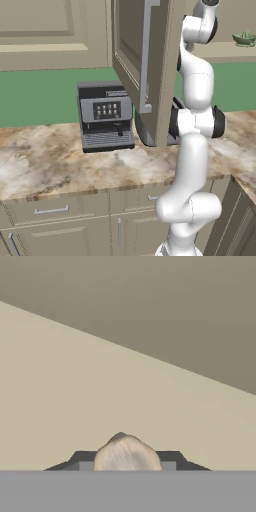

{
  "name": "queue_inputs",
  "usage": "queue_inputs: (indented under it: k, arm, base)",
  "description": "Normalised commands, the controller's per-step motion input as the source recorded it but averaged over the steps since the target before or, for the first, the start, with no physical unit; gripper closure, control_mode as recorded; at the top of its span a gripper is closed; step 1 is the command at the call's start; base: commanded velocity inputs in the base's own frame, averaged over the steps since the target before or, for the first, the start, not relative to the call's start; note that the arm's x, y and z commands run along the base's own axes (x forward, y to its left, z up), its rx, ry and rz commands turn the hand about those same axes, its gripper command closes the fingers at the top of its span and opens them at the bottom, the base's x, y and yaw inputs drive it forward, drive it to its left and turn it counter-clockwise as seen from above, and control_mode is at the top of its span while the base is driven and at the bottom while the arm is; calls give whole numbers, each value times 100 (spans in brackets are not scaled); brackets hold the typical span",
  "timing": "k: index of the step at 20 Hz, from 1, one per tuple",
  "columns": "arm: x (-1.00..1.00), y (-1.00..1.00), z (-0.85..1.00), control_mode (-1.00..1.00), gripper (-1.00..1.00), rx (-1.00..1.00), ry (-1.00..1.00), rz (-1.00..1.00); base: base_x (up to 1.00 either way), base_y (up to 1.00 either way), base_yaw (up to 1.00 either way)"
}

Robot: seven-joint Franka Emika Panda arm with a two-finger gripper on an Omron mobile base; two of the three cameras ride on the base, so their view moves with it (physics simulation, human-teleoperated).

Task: Pick the candle and candle from the dining table and place them in the open cabinet. Close the cabinet after placing the objects.

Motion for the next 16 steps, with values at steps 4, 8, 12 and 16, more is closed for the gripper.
queue_inputs:
  k: [4, 8, 12, 16]
  arm:
    - [3, 0, -10, -100, 100, 0, 0, 1]
    - [-35, 11, -42, -100, 100, 0, 0, 1]
    - [-14, 13, -10, -100, -100, 0, 0, 2]
    - [2, 12, 0, -100, -100, 0, -5, 6]
  base:
    - [0, 0, 0]
    - [0, 0, 0]
    - [0, 0, 0]
    - [0, 0, 0]
